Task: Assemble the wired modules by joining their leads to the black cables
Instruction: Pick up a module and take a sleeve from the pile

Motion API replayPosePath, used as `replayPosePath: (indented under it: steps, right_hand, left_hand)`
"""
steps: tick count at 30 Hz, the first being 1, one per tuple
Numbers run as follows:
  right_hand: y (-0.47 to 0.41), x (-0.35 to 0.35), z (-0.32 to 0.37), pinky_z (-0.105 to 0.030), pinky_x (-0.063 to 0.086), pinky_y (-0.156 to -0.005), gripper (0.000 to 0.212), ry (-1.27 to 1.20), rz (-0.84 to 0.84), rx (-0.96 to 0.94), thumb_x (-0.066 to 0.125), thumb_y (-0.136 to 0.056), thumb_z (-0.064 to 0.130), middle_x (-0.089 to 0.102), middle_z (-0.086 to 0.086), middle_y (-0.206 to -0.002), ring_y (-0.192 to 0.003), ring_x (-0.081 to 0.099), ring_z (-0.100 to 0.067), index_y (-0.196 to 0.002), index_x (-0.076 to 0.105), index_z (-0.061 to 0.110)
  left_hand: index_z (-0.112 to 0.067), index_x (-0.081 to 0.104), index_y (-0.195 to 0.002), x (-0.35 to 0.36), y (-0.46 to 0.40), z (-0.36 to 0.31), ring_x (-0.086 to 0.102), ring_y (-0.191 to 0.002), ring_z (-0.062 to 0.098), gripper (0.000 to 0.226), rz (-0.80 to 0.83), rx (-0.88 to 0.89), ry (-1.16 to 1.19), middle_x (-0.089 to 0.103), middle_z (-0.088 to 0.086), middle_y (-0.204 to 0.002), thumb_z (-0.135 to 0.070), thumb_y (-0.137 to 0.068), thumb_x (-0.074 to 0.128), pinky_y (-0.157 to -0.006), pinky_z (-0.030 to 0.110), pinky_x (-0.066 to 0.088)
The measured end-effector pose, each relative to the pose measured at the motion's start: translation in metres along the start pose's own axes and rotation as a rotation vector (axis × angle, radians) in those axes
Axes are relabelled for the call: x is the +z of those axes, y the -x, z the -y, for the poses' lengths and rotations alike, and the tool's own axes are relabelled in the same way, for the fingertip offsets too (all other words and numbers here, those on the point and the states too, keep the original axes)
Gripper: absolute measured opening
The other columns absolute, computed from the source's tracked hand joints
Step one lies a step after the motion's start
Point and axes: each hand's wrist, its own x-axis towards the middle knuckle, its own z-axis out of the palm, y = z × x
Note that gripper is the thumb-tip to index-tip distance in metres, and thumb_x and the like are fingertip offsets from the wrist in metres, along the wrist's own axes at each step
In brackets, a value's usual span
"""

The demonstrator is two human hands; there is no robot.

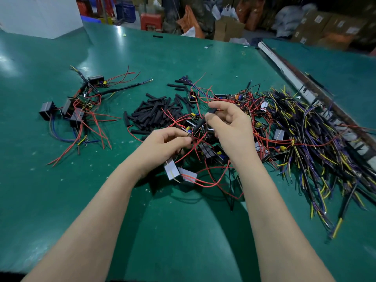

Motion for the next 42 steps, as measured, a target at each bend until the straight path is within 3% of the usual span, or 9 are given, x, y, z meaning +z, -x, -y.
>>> replayPosePath:
  steps: [6, 10, 13, 18, 22, 30, 33, 38, 42]
  right_hand:
    - [0.001, 0.001, 0.001, -0.020, 0.041, -0.068, 0.029, -0.021, 0.050, -0.032, 0.069, -0.086, 0.018, 0.065, 0.015, -0.068, -0.059, 0.050, 0.003, -0.104, 0.056, 0.034]
    - [0.003, 0.004, 0.001, -0.037, 0.047, -0.083, 0.040, 0.056, 0.148, -0.051, 0.072, -0.084, 0.020, 0.066, 0.011, -0.073, -0.074, 0.056, -0.007, -0.113, 0.049, 0.033]
    - [0.004, 0.005, 0.000, -0.034, 0.046, -0.087, 0.043, 0.049, 0.179, -0.025, 0.073, -0.084, 0.020, 0.066, 0.011, -0.072, -0.078, 0.059, -0.007, -0.117, 0.048, 0.031]
    - [0.002, 0.000, 0.003, -0.010, 0.044, -0.072, 0.034, 0.011, 0.256, 0.025, 0.074, -0.083, 0.019, 0.069, 0.019, -0.070, -0.070, 0.059, 0.005, -0.105, 0.053, 0.033]
    - [0.004, 0.000, 0.005, -0.010, 0.043, -0.065, 0.006, -0.001, 0.270, 0.012, 0.069, -0.088, 0.032, 0.069, 0.015, -0.074, -0.067, 0.058, 0.006, -0.091, 0.066, 0.027]
    - [0.002, 0.000, 0.009, -0.025, 0.045, -0.071, 0.012, -0.092, -0.011, -0.080, 0.067, -0.090, 0.023, 0.064, 0.008, -0.074, -0.071, 0.053, -0.007, -0.079, 0.069, 0.027]
    - [0.001, -0.003, 0.016, -0.018, 0.043, -0.063, 0.014, -0.233, -0.092, -0.045, 0.064, -0.092, 0.016, 0.066, 0.005, -0.073, -0.064, 0.054, -0.007, -0.080, 0.067, 0.022]
    - [0.007, 0.005, 0.024, -0.014, 0.044, -0.056, 0.013, -0.253, 0.060, -0.053, 0.061, -0.093, 0.011, 0.066, 0.003, -0.071, -0.055, 0.056, -0.002, -0.083, 0.065, 0.016]
    - [0.012, 0.011, 0.026, -0.015, 0.046, -0.054, 0.010, -0.271, 0.106, -0.042, 0.061, -0.093, 0.009, 0.064, 0.003, -0.065, -0.055, 0.058, -0.003, -0.084, 0.065, 0.013]
  left_hand:
    - [-0.020, 0.074, -0.077, -0.006, 0.002, 0.004, 0.057, -0.066, 0.008, 0.017, 0.038, 0.046, -0.044, 0.068, -0.006, -0.070, -0.036, -0.075, 0.071, -0.066, 0.020, 0.045]
    - [-0.021, 0.058, -0.093, -0.004, -0.001, 0.005, 0.055, -0.058, 0.001, 0.033, -0.001, 0.092, -0.036, 0.064, -0.011, -0.060, -0.032, -0.066, 0.073, -0.059, 0.012, 0.043]
    - [-0.021, 0.049, -0.097, -0.004, -0.001, 0.005, 0.050, -0.049, 0.004, 0.044, -0.020, 0.108, 0.013, 0.063, -0.008, -0.057, -0.031, -0.063, 0.075, -0.048, 0.015, 0.039]
    - [-0.021, 0.055, -0.095, -0.002, -0.003, 0.007, 0.057, -0.057, -0.002, 0.033, -0.019, 0.142, -0.013, 0.065, -0.013, -0.058, -0.024, -0.068, 0.074, -0.058, 0.010, 0.043]
    - [-0.016, 0.064, -0.080, 0.000, -0.003, 0.007, 0.064, -0.064, 0.004, 0.012, 0.000, 0.144, 0.059, 0.071, -0.006, -0.068, -0.023, -0.073, 0.069, -0.067, 0.015, 0.051]
    - [-0.019, 0.059, -0.064, -0.003, 0.001, 0.001, 0.053, -0.067, 0.009, 0.017, 0.042, 0.093, -0.042, 0.062, -0.003, -0.073, -0.020, -0.074, 0.073, -0.062, 0.019, 0.041]
    - [-0.025, 0.059, -0.057, -0.002, 0.002, -0.004, 0.055, -0.071, 0.000, 0.015, 0.072, 0.096, -0.032, 0.063, -0.014, -0.076, -0.028, -0.071, 0.061, -0.066, 0.012, 0.040]
    - [-0.027, 0.066, -0.096, 0.004, 0.003, -0.007, 0.062, -0.085, 0.001, 0.023, 0.015, 0.171, 0.106, 0.072, -0.013, -0.086, -0.045, -0.081, 0.061, -0.084, 0.015, 0.047]
    - [-0.017, 0.065, -0.089, 0.009, 0.004, -0.011, 0.063, -0.071, 0.001, 0.016, -0.029, 0.272, 0.154, 0.070, -0.008, -0.074, -0.030, -0.082, 0.058, -0.070, 0.011, 0.046]
